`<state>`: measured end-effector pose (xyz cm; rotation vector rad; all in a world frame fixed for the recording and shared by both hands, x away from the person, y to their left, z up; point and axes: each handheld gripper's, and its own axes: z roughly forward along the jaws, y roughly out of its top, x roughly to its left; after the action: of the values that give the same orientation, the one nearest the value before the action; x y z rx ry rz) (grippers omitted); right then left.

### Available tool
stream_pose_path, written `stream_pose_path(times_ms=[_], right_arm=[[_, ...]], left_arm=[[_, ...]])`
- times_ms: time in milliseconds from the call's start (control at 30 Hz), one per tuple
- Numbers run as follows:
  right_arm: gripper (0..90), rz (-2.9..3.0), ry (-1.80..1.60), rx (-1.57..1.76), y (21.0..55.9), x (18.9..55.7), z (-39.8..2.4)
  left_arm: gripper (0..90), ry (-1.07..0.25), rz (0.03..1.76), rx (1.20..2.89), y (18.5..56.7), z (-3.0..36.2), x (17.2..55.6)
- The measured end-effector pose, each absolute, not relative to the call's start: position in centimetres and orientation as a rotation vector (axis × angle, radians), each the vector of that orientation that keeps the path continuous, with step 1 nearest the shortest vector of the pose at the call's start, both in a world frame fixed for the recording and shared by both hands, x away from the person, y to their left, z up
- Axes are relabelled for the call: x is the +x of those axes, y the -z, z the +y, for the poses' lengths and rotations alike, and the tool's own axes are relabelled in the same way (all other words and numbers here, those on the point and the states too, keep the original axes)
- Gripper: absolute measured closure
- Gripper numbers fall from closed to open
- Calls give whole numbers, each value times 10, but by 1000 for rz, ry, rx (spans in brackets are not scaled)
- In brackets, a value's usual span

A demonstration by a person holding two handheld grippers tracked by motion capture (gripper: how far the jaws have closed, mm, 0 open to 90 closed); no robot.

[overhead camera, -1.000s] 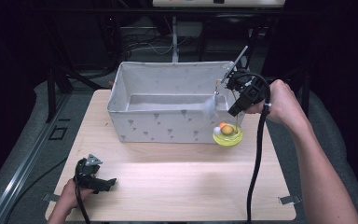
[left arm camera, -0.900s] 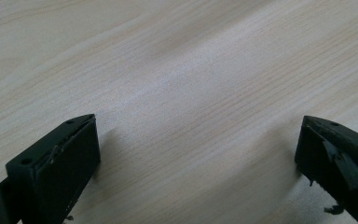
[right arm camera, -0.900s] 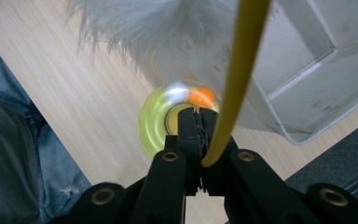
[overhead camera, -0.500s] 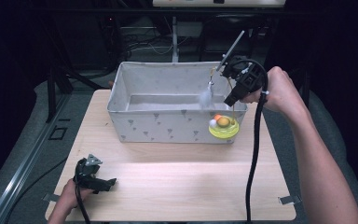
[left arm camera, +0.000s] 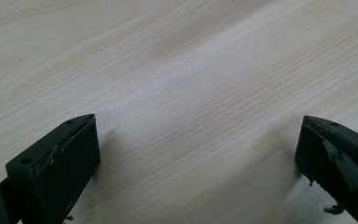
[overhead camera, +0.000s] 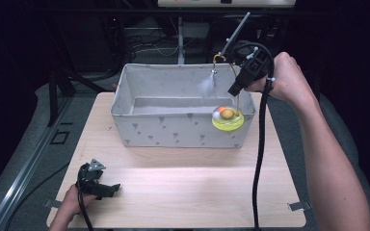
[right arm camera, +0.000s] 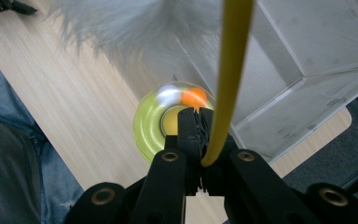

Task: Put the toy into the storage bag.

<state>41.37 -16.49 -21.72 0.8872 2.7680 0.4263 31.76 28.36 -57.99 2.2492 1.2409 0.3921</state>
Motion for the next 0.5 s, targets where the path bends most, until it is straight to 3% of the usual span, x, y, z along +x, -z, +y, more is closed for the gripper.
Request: stream_pose_path(times_ms=[500], right_arm=[[880,2722,-458,925,199,429,-163]], left_arm=[[0,-392,1240,2250,580,284,318]])
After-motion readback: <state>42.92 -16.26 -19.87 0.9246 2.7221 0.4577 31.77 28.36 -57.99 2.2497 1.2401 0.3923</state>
